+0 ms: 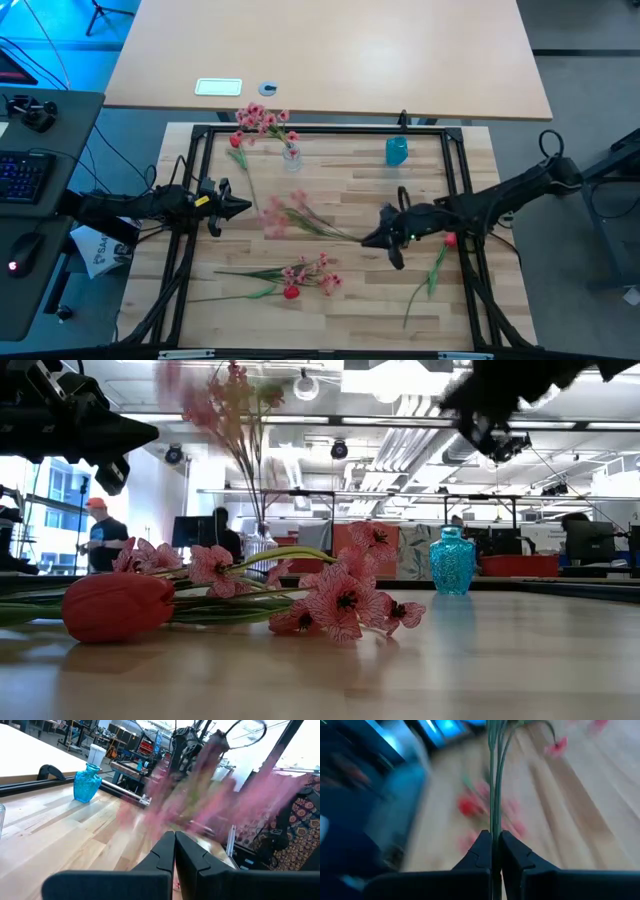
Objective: Sort flowers into vase by color
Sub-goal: Put the top pink flower into the transparent vase
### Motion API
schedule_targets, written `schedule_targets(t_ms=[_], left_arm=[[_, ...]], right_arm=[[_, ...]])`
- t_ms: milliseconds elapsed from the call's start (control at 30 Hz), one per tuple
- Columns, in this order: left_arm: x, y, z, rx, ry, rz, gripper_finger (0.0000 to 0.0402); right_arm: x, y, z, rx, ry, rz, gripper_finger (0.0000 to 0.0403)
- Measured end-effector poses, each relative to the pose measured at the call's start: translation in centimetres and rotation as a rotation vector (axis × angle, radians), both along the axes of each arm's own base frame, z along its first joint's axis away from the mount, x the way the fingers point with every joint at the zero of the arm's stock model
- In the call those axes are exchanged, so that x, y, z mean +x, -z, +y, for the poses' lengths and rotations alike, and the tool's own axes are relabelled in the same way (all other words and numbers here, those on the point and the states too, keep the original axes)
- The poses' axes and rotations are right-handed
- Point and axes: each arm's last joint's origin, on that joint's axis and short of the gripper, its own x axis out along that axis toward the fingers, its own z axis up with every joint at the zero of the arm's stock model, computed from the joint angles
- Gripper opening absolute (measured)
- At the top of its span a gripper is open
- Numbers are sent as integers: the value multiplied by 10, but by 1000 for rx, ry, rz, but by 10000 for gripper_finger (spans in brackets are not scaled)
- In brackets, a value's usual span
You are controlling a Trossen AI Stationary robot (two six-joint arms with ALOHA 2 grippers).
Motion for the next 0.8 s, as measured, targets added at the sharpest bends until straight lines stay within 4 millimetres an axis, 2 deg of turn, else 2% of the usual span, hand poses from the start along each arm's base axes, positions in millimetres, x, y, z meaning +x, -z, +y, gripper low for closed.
schedule_targets(t_ms=[233, 367, 600, 700, 800], left_arm=[[0, -3, 0, -4, -4, -35, 0], [-3, -18, 0, -102, 11, -194, 0], [-9, -34, 4, -296, -62, -398, 1], [-8, -42, 2, -296, 10, -389, 17], [-6, -57, 0, -277, 68, -347, 50]], right_arm=[[23, -34, 5, -38, -8, -349, 0], [42, -52, -2, -140, 85, -482, 0], [90, -63, -17, -231, 137, -518, 0], [114, -65, -21, -236, 142, -513, 0], [137, -71, -26, -251, 124, -539, 0]])
